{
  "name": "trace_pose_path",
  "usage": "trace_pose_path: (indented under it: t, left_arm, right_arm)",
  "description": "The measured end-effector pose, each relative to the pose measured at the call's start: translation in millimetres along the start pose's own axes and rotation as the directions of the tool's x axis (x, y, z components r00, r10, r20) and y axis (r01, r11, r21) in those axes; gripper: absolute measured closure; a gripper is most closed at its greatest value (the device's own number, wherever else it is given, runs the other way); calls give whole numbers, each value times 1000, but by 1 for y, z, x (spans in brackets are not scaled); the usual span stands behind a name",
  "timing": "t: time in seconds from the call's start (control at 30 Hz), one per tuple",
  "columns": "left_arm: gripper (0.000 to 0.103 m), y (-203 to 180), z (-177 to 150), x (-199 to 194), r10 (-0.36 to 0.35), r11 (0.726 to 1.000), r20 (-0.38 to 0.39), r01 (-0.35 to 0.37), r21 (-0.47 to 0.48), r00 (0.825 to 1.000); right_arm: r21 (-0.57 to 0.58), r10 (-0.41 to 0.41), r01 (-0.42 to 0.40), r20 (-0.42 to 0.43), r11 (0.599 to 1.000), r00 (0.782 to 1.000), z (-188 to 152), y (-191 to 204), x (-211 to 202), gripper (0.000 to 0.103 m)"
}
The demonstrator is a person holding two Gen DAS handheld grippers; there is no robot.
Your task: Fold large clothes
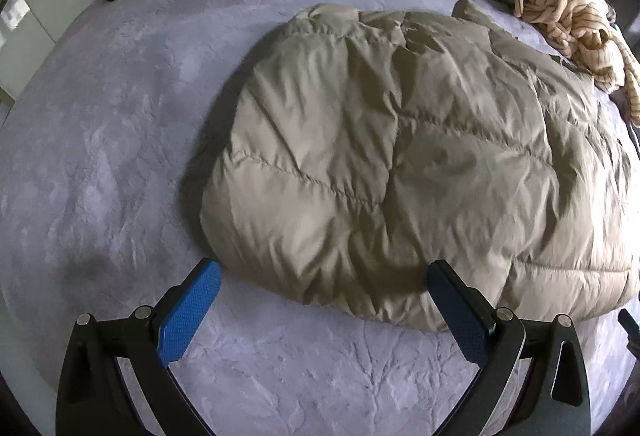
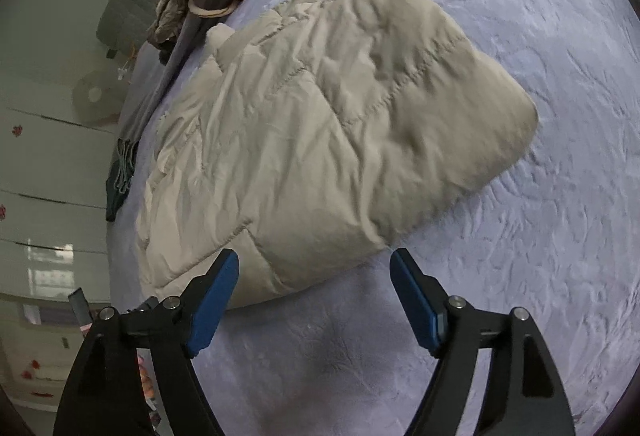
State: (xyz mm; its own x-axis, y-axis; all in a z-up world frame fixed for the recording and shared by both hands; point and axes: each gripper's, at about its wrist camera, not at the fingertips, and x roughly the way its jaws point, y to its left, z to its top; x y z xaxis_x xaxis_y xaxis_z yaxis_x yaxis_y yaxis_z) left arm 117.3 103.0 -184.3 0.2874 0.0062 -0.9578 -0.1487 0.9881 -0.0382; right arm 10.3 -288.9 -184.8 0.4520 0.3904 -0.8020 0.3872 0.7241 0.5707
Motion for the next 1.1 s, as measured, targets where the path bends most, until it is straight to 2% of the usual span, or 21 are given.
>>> trace_pose_path:
  t: [0.23, 0.4, 0.43, 0.47, 0.5, 0.6, 0.63, 0.7, 0.73, 0.8, 0.9, 0.97, 1.1]
  left_arm:
    - [0, 5, -10, 6, -106, 993, -29, 105, -55, 994]
    - [0, 7, -19, 13, -152, 986, -56, 147, -82, 987]
    - [0, 8, -20, 14, -176, 981, -60, 170, -96, 983]
    - [0, 14, -21, 16, -219, 970, -64, 210, -121, 974]
    - [0, 17, -22, 17, -256, 959, -66, 245, -146, 964]
    - [0, 26, -26, 23, -380, 906, -64, 358, -227, 923]
    - [0, 29, -28, 26, -426, 882, -62, 399, -253, 903]
    - [0, 31, -32, 31, -485, 846, -60, 451, -285, 873]
    - [0, 32, -33, 35, -524, 821, -58, 485, -301, 850]
    - [0, 32, -34, 41, -561, 791, -53, 516, -328, 826]
    - [0, 37, -30, 54, -580, 759, -31, 526, -384, 814]
    - [0, 40, -22, 58, -586, 738, 11, 539, -406, 810]
    - [0, 40, -1, 65, -564, 738, 60, 536, -410, 823]
  right_arm:
    - [78, 32, -31, -16, 996, 999, -3, -16, 6, 21]
    - [106, 45, -43, -15, 993, 999, -5, -22, 11, 20]
    - [114, 51, -49, -15, 992, 999, -4, -23, 13, 13]
    - [120, 61, -59, -10, 991, 998, -4, -23, 13, 4]
    - [124, 73, -72, -3, 990, 997, -4, -23, 12, 0]
    - [140, 101, -101, 12, 985, 995, -2, -24, 13, 0]
    - [151, 111, -112, 16, 982, 994, -2, -25, 14, 0]
    - [173, 134, -135, 17, 976, 991, 0, -26, 17, 0]
    - [186, 153, -153, 15, 971, 988, 0, -26, 19, 0]
    - [196, 175, -174, 8, 965, 984, 3, -26, 24, 0]
    - [205, 206, -200, -7, 958, 979, 6, -24, 35, 0]
    - [217, 235, -227, -11, 949, 972, 9, -21, 42, 0]
    - [243, 313, -306, 11, 920, 950, 21, -12, 54, 0]
